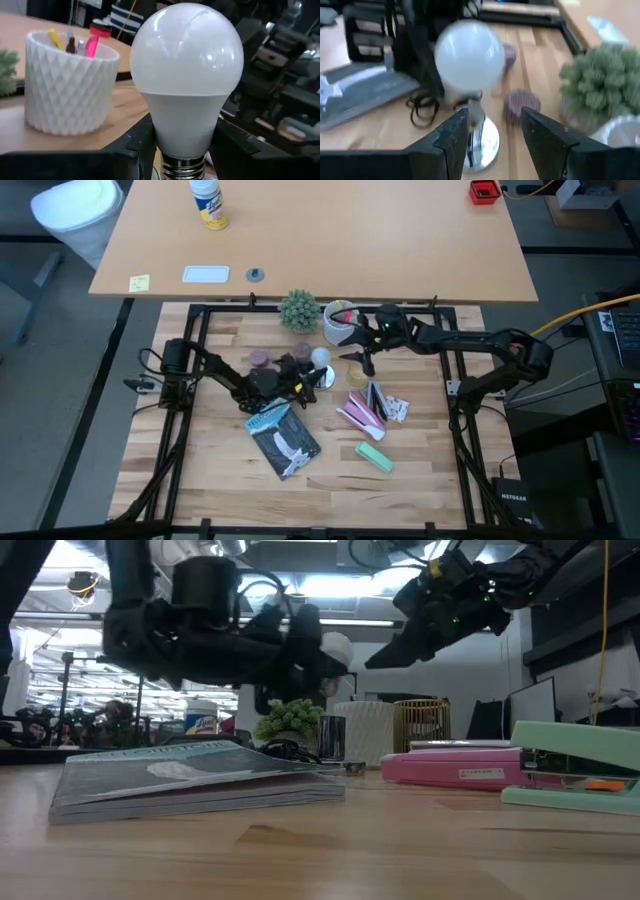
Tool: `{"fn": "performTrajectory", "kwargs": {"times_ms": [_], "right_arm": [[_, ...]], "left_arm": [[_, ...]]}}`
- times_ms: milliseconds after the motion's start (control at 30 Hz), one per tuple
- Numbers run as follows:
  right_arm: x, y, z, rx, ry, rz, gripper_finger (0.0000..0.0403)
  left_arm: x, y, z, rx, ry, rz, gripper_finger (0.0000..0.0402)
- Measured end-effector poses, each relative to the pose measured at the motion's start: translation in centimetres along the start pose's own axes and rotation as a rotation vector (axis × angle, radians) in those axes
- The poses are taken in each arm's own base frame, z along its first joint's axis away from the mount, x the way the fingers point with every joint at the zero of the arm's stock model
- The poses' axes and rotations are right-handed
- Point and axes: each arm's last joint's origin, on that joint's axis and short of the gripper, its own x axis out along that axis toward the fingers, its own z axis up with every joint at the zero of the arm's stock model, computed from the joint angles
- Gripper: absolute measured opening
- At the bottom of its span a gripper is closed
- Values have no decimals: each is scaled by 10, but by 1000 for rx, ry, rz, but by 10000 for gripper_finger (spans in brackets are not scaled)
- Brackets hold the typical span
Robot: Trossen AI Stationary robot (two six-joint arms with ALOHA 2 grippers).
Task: Screw lightbulb
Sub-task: Insert the lightbulb into the lamp
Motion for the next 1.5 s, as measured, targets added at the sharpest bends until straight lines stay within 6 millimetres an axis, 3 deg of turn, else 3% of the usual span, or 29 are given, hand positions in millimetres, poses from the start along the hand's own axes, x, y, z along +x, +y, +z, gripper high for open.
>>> {"fn": "performTrajectory", "kwargs": {"times_ms": [367, 667, 1200, 1500], "right_arm": [[20, -6, -4, 94, -83, 11, 184], [35, 9, -9, 56, -51, 71, 184], [38, 18, -11, 35, -19, 113, 184], [35, 16, 4, -22, -147, 91, 184]], "left_arm": [[12, 7, -1, 90, 17, 48, 139], [11, 9, -10, 120, 98, 61, 139], [10, 12, -16, 297, 172, 78, 139], [10, 13, -17, 302, 186, 83, 139]]}}
